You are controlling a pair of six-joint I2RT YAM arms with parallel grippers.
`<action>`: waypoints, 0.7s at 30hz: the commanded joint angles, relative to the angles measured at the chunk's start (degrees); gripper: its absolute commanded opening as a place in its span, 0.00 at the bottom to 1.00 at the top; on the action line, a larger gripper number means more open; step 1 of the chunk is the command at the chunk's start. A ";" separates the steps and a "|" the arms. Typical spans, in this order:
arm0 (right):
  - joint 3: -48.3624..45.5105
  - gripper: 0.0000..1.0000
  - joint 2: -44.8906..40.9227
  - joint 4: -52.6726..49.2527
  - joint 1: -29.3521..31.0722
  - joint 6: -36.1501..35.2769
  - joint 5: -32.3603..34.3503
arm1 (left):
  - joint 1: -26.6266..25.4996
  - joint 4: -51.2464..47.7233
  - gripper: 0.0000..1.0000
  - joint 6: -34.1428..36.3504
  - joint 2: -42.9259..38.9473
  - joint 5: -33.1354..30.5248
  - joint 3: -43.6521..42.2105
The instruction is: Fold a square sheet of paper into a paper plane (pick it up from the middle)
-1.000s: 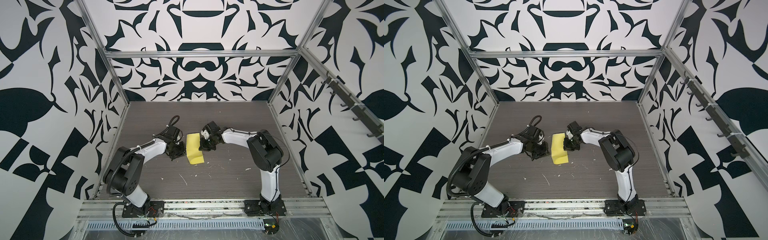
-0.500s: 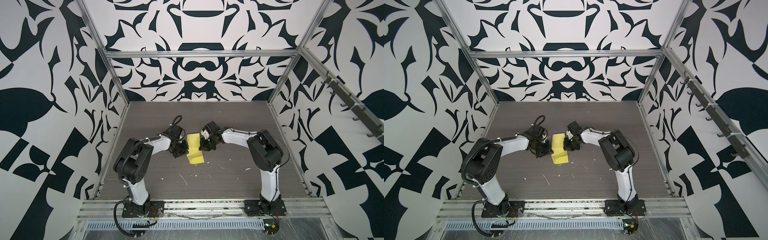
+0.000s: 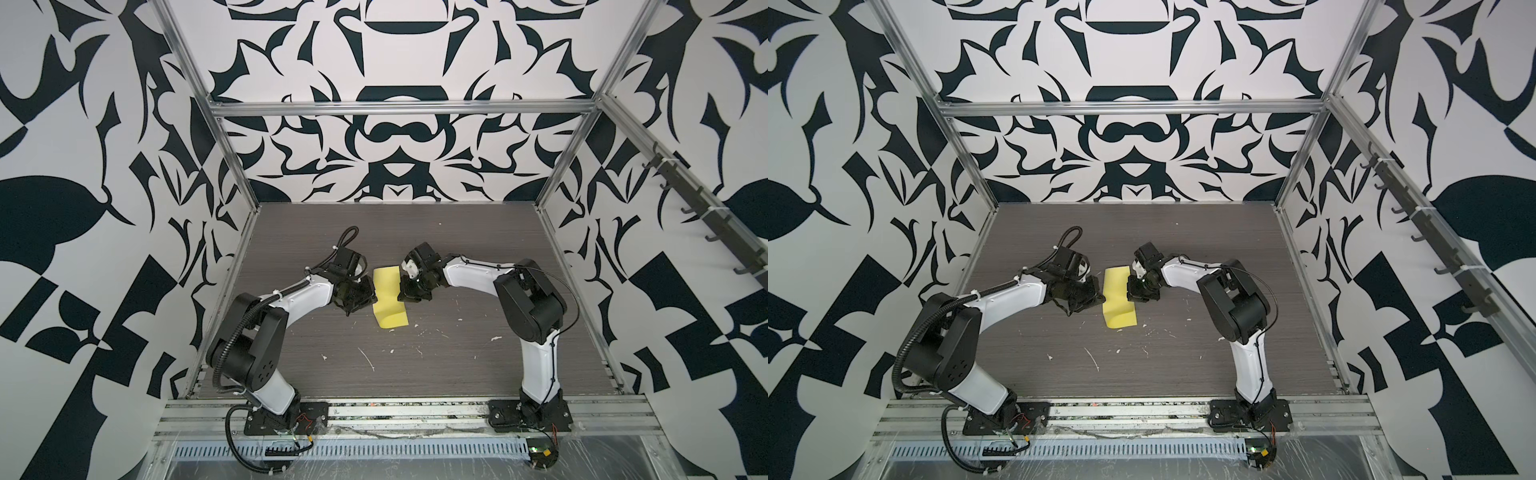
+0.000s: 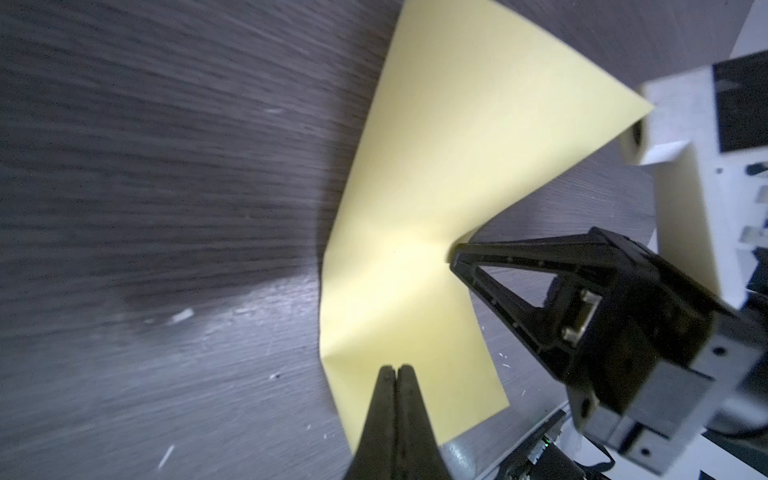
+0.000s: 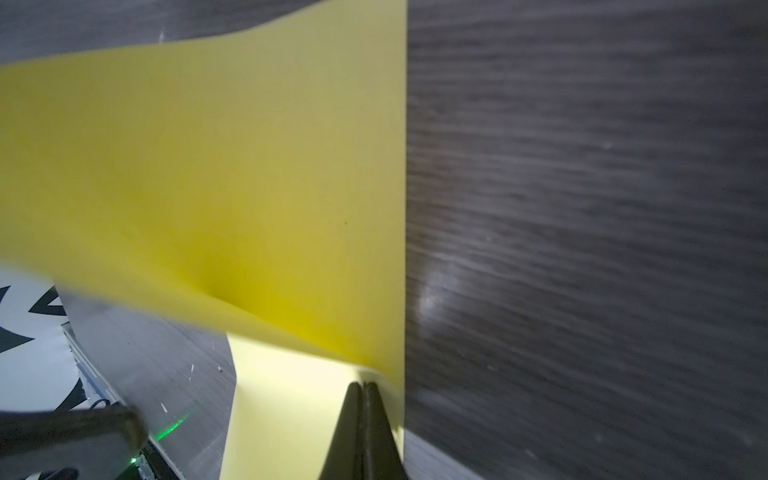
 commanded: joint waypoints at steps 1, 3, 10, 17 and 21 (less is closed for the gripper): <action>-3.22 0.00 4.93 -7.93 -0.24 -0.89 9.31 | -0.97 1.12 0.00 -2.07 2.13 2.32 -0.56; -3.29 0.00 4.84 -8.07 -0.24 -0.88 9.29 | -1.34 0.98 0.00 -2.26 3.03 2.50 -0.95; -3.22 0.00 5.28 -8.04 -0.26 -0.89 9.33 | -1.43 0.19 0.00 -1.47 5.91 1.05 -3.55; -3.20 0.00 5.33 -8.18 -0.26 -0.90 9.64 | -1.43 -2.60 0.00 -0.96 3.97 -0.82 -7.28; -3.13 0.00 5.29 -8.33 -0.27 -0.90 9.72 | -1.44 -8.43 0.00 0.86 0.66 -4.39 -7.99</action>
